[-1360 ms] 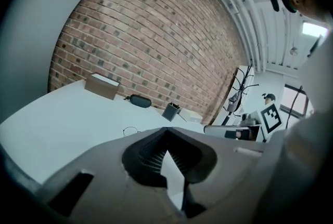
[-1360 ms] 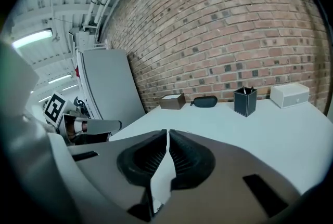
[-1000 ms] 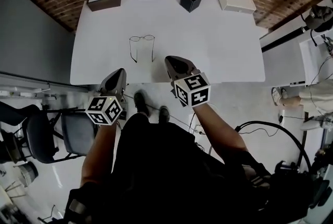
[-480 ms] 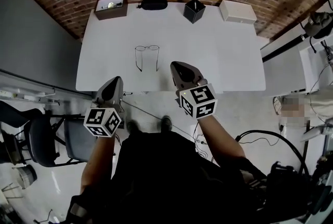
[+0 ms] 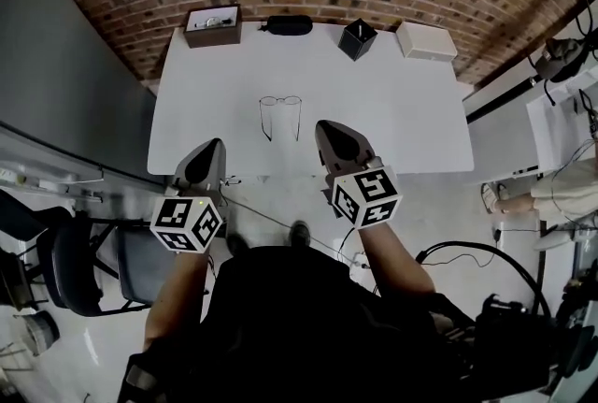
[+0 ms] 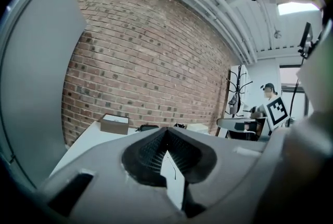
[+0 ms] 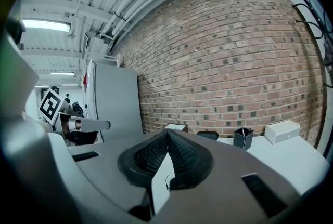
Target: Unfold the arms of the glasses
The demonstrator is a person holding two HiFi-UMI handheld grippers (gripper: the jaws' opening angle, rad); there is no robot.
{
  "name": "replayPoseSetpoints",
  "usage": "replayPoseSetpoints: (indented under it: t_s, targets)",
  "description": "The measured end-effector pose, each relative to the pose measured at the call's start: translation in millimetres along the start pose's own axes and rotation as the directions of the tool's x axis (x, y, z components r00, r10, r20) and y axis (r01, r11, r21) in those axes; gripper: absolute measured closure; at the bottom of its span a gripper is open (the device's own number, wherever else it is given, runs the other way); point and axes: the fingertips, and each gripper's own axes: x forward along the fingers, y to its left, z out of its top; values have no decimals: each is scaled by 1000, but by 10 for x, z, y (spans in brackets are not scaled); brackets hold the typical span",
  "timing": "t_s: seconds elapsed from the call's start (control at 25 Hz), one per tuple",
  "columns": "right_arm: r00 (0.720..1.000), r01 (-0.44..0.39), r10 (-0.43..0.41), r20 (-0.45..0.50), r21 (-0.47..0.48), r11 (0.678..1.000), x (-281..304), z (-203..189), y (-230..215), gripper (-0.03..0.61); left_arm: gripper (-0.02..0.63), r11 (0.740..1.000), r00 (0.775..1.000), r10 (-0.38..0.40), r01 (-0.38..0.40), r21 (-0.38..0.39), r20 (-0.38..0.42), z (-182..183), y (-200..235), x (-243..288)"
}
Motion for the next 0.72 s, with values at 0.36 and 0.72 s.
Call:
replayPoseSetpoints:
  t_s: [0.36, 0.72]
  targets:
    - [999, 40, -40, 18, -26, 999, 10, 170, 320, 571, 603, 999, 998, -11, 9, 37, 54, 264, 191, -262]
    - [998, 67, -66, 23, -42, 997, 5, 182, 438, 571, 604, 994, 996, -65, 58, 96, 66, 309, 197, -356]
